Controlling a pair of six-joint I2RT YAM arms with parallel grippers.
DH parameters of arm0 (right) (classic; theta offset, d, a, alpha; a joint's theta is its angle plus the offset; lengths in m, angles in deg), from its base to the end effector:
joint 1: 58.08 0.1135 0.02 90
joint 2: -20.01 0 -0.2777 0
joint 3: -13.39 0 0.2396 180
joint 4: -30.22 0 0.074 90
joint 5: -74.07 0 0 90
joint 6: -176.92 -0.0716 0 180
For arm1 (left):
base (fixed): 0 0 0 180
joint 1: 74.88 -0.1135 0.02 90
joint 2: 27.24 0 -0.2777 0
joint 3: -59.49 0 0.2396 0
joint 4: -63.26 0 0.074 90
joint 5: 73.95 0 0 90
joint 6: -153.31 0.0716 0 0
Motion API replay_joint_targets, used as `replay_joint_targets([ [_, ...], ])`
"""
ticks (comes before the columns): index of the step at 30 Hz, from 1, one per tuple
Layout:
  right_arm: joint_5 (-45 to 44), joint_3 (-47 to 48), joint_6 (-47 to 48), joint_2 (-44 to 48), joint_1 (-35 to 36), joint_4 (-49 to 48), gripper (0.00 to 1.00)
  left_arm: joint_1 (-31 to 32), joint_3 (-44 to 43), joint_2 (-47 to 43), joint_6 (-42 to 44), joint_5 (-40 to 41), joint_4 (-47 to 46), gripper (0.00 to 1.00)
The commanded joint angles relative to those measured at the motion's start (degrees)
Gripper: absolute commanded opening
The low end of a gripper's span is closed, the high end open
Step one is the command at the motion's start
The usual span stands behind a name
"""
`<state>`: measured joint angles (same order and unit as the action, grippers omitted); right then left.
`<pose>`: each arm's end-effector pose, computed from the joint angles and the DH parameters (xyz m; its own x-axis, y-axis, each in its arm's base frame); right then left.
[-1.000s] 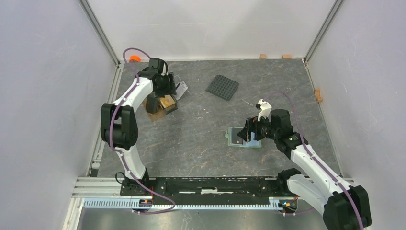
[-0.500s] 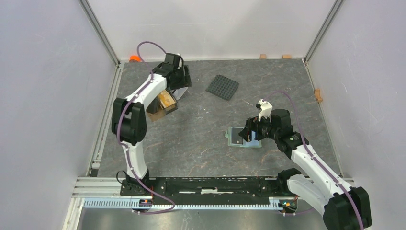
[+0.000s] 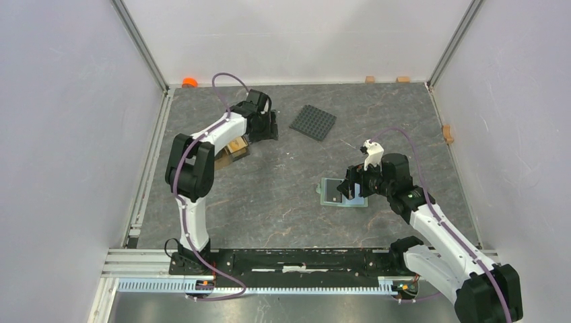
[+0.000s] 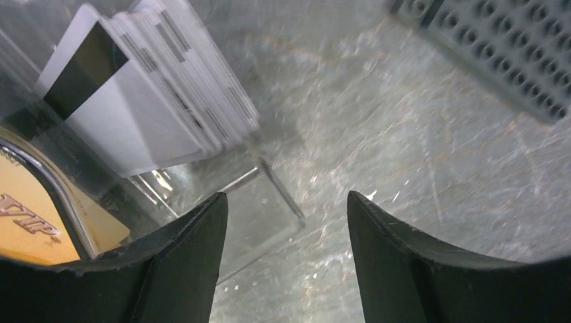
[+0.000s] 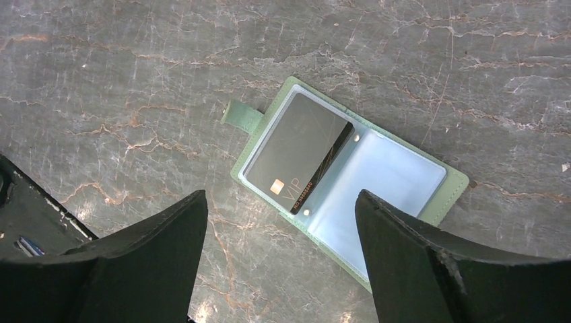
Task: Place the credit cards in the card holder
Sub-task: Pick up the credit card from the storage box.
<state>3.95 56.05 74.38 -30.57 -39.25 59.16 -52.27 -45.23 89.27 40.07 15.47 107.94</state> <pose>0.1758 0.0857 0.2102 -0.6760 -0.0148 -0.7367 -0.4244 0.8252 0.3728 0.4234 -0.1771 0.1917 -0.8608 -0.0689 -0.5042 0.0543 0.9727 -0.2257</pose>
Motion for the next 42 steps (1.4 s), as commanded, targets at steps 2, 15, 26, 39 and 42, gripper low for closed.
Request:
replay_joint_targets([
  [2,0.5,-0.2,1.0,1.6,-0.2,-1.4,0.85,0.0,8.4,-6.9,-0.1,-4.6,1.7,0.72],
  [15,0.2,-0.4,1.7,3.4,-0.2,-0.5,0.85,0.1,20.0,-24.3,1.8,-3.7,7.6,0.73],
  [26,0.1,-0.4,1.8,5.1,-0.2,0.7,0.87,1.4,8.4,-14.9,2.1,5.4,6.7,0.88],
  [39,-0.3,-0.9,1.8,5.6,-0.2,1.2,0.88,7.3,0.9,-4.4,7.5,14.6,9.8,0.94],
  [42,0.3,-1.1,1.4,5.4,-0.2,0.6,0.88,8.9,1.3,-4.9,8.9,14.7,8.9,0.94],
])
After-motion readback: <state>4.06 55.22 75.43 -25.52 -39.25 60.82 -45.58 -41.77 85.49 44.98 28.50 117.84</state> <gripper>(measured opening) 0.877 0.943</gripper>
